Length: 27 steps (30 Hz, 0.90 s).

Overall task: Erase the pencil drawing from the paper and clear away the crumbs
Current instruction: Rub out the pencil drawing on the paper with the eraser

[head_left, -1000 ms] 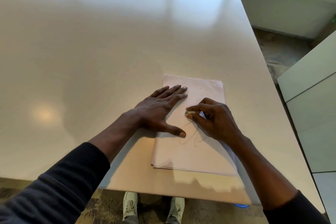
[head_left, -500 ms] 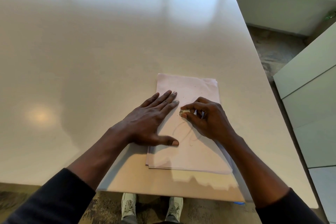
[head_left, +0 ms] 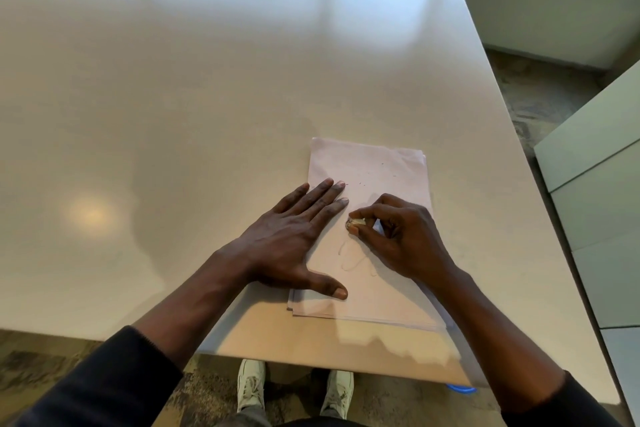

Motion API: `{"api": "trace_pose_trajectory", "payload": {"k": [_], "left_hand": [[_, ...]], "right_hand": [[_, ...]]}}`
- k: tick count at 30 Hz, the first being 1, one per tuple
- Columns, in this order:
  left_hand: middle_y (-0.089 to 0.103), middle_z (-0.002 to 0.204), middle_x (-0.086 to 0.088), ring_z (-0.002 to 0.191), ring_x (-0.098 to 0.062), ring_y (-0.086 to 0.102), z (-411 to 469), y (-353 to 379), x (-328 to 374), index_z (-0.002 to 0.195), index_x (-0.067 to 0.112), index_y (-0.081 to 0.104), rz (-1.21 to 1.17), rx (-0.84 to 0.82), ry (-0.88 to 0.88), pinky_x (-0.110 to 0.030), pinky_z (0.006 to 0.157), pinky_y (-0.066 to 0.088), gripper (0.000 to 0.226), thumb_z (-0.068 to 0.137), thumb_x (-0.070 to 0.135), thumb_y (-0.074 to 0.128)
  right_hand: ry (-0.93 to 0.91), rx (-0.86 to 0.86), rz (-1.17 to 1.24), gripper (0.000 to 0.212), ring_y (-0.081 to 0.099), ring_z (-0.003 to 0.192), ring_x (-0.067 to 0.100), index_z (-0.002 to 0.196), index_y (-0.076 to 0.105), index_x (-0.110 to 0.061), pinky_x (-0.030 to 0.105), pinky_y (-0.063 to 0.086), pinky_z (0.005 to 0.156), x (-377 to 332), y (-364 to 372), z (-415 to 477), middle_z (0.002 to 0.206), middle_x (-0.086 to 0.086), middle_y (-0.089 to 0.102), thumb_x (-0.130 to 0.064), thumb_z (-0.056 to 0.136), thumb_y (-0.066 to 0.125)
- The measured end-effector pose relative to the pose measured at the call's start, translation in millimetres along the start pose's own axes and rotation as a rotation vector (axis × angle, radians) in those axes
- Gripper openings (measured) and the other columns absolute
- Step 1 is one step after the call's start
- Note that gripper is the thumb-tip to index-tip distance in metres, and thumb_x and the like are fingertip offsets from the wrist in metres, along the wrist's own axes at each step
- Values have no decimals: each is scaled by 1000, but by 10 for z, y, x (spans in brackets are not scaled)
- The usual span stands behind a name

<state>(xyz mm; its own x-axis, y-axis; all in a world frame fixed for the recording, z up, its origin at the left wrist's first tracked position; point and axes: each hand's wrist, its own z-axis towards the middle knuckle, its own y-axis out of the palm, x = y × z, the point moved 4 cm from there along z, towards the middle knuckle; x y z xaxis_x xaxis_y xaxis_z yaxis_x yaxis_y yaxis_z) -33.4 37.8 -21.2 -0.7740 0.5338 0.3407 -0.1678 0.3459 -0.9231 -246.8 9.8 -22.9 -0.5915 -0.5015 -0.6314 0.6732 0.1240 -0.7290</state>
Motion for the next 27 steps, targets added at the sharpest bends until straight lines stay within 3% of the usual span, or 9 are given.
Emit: {"api": "trace_pose_trajectory", "payload": {"k": [5,11,18,24,27], "left_hand": [[-35,172,8,156,-8,-37,-4,2,-5,169,23,-15,-11,6,-1,-40,133,-14,141,72,99,52],[-33,173,8,157,-6,-35,-3,1,-1,169,21,-16,-36,5,-17,-41,133,-11,145,69,101,52],[-35,172,10,155,-6,-37,-3,0,-9,169,21,-17,-31,4,-25,-40,133,-11,145,70,101,52],[-36,171,11,154,-4,-38,-15,-14,11,168,22,-18,-29,7,-23,-36,132,-15,144,72,98,57],[-36,171,11,154,-4,-38,-16,-13,9,169,22,-17,-36,10,-25,-36,132,-16,144,71,99,56]], "right_hand": [[-92,-108,27,31,62,71,5,117,80,-28,19,49,64,-128,30,-60,100,-21,66,-50,99,69],[15,46,-31,24,60,73,-3,115,81,-26,20,47,64,-4,55,103,93,-19,64,-41,96,78],[-110,-153,70,32,61,72,2,119,81,-27,12,44,67,-195,45,-113,102,-20,67,-48,98,70],[-14,24,-9,27,62,74,2,116,81,-26,21,48,63,-60,-9,-70,95,-15,68,-43,97,75],[-18,26,-2,23,62,75,5,117,81,-23,23,51,63,-136,58,-155,95,-12,67,-35,98,79]]}}
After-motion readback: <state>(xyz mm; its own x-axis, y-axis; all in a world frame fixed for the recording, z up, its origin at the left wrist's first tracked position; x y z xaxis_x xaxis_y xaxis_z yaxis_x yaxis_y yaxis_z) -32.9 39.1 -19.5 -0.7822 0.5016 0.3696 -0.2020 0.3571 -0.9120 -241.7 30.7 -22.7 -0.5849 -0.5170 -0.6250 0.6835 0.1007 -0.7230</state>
